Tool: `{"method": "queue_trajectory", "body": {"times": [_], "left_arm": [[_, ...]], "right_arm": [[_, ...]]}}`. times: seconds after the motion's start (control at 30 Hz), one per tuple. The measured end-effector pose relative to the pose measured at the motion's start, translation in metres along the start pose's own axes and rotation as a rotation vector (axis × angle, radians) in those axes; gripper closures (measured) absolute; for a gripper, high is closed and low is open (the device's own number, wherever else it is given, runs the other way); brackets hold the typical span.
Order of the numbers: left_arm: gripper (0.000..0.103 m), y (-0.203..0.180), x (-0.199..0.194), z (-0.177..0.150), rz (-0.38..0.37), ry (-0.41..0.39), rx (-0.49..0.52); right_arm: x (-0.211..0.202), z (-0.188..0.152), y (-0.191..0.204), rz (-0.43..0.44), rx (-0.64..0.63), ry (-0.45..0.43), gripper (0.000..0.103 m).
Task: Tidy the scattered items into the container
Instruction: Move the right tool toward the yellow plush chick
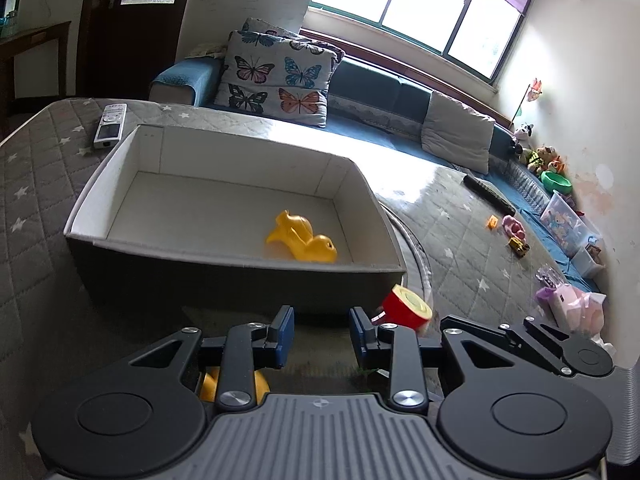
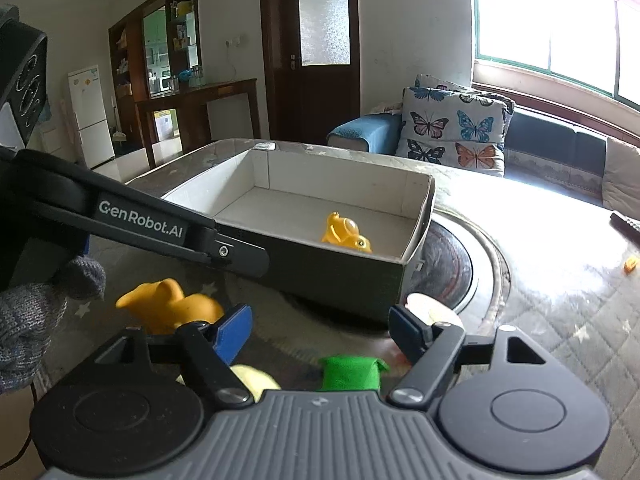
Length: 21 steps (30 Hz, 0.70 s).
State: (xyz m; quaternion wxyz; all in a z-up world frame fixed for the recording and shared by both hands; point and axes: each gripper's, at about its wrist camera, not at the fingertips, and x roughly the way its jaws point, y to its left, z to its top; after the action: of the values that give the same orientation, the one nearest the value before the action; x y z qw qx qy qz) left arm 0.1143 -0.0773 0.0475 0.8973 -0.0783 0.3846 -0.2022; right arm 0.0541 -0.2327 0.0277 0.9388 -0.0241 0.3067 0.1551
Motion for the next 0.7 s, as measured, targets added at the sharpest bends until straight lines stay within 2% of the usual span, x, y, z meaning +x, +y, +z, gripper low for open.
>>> {"method": "queue_trajectory", "body": {"times": [0.17,0.27,0.7], "left_arm": [[0.070,-0.002,-0.009,-0.012,0.005,0.001,-0.003],[0.070,-0.001,-0.013,-0.018,0.006,0.004,-0.009],[0.069,0.011,-0.027,-0.046,0.017,0.027,-0.061]], "right_arm": [[-0.008,-0.009,0.006,0.005,0.002,0.002,0.025],[-0.013,-0.013,0.009,0.007,0.000,0.001,0.019],[-0.021,-0.035,0.024,0.021,-0.016,0.027,0.018]]}}
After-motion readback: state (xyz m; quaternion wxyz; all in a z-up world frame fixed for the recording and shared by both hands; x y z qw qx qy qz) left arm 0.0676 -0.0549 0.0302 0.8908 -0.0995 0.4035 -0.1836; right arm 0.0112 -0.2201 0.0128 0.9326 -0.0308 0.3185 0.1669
